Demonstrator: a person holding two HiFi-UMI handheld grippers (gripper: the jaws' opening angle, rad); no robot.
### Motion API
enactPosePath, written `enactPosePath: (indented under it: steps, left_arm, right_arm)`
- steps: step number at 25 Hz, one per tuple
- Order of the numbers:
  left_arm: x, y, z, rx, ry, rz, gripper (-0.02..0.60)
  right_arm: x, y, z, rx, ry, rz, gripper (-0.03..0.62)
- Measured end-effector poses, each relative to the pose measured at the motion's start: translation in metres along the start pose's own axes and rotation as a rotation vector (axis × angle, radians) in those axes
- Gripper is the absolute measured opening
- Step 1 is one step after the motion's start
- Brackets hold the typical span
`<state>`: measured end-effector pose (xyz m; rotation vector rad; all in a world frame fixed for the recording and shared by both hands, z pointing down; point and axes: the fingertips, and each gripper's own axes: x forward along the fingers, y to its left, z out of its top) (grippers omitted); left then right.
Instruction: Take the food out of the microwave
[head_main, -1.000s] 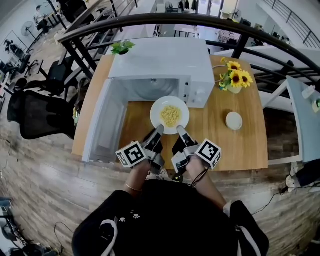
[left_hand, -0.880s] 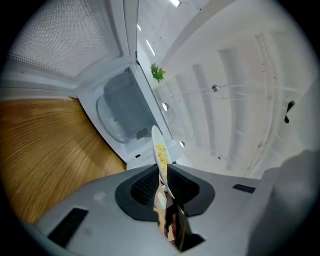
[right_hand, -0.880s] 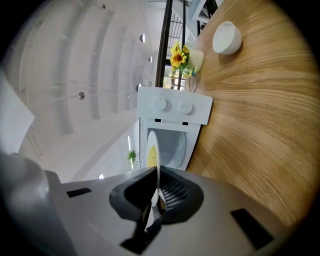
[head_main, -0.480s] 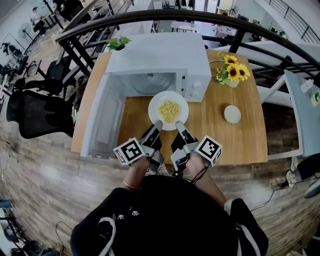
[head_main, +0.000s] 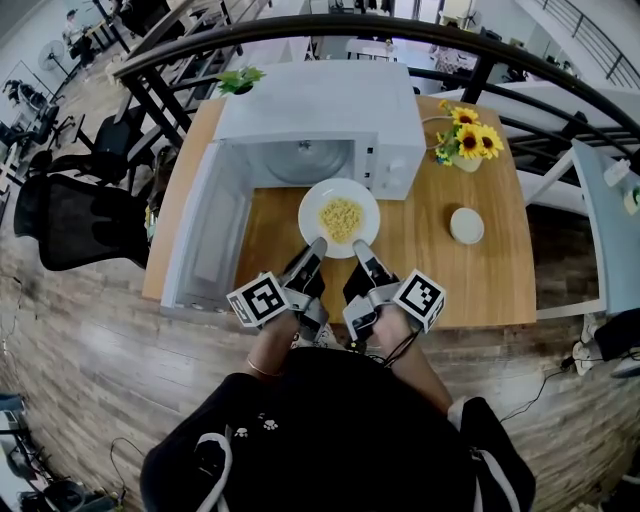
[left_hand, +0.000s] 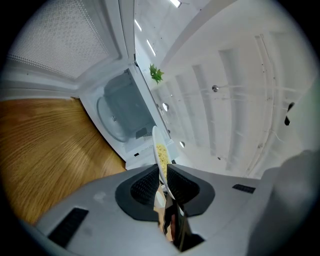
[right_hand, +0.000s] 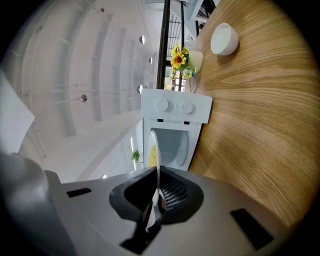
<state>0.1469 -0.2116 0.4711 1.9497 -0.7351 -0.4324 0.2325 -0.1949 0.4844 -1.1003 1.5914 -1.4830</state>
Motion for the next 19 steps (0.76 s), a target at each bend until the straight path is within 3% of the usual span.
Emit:
enactPosePath:
  steps: [19]
  left_arm:
    - [-0.0087, 0.0002, 0.0039, -0.007, -0.024, 0.013, 0.048]
  right_arm:
    - [0.0012, -0.0008, -0.0089, 0.017, 0.026, 0.003, 0.015]
